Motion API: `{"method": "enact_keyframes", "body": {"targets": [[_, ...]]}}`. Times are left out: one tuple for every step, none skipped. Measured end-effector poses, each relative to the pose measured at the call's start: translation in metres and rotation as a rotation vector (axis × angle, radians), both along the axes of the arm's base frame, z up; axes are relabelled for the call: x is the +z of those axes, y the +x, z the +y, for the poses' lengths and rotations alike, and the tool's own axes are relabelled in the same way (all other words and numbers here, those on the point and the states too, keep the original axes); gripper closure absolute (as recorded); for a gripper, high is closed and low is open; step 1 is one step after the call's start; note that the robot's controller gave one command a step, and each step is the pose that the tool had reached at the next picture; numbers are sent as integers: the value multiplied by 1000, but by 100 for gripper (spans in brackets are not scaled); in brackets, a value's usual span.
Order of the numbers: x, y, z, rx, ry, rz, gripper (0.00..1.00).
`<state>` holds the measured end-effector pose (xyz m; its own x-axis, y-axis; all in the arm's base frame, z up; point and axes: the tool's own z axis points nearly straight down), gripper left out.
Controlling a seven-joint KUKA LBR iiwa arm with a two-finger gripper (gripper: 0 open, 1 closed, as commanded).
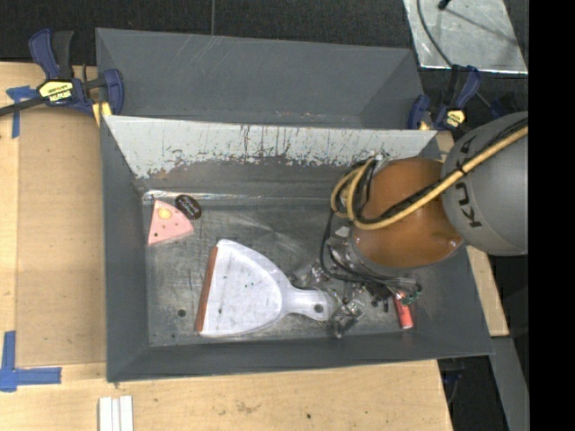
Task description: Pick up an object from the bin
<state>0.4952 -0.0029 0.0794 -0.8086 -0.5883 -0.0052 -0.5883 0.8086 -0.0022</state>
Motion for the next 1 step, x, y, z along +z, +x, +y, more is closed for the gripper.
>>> {"method": "enact_keyframes", "body": {"targets": [[0,0,0,0,0,0,100]]}}
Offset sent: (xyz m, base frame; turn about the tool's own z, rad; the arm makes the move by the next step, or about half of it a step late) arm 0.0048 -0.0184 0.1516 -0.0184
